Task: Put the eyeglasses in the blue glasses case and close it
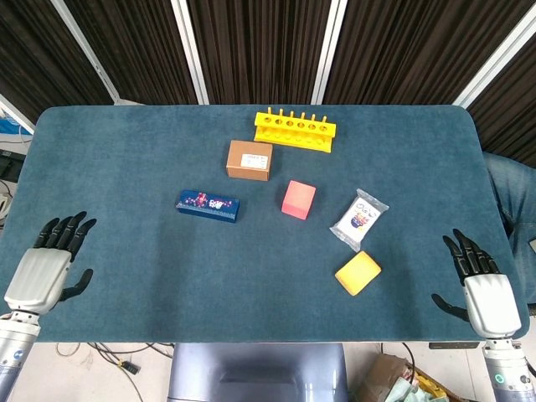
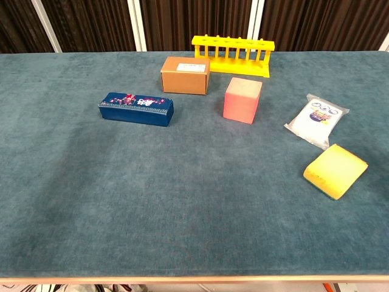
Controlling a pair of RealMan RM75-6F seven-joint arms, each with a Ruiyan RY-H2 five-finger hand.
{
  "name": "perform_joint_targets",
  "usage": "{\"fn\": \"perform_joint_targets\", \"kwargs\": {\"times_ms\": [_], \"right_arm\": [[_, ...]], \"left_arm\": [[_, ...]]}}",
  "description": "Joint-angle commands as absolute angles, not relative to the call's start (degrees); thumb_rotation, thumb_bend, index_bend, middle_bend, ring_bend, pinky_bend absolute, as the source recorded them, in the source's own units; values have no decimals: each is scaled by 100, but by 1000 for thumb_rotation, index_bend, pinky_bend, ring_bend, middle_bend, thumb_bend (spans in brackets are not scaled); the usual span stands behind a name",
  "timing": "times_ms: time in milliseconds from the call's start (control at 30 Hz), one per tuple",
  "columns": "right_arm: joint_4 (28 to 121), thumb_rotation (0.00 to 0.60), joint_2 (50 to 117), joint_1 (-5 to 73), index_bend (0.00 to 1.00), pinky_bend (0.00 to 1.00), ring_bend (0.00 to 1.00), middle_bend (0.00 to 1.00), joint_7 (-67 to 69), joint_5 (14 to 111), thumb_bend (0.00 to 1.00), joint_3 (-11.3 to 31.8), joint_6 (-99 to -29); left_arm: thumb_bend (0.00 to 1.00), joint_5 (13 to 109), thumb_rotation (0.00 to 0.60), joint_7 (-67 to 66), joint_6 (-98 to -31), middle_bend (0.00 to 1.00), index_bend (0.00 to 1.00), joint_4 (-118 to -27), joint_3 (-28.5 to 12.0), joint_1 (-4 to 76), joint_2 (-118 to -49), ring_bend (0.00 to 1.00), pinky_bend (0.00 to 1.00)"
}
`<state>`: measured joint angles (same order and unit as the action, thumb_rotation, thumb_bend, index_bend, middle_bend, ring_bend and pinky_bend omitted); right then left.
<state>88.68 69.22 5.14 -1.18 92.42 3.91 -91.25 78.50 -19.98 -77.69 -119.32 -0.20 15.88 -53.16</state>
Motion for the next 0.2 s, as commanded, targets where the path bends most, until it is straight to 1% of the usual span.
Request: {"fn": "perform_joint_targets", "kwargs": {"times_ms": [33,200], "right_arm": [[8856,600,6949,506,5,224,114,0,-66,9227,159,406,-9148],[8822,600,6981,511,5,224,114,0,-26,9213,159,420,-9148]], "left_arm": [[361,7898,600,-1833,-7748,2,45,-11767,-34,1576,-5455,0,1],[362,7950,600,-1651,-7834,2,45,-11495,-182,1599,-5698,0,0]]}}
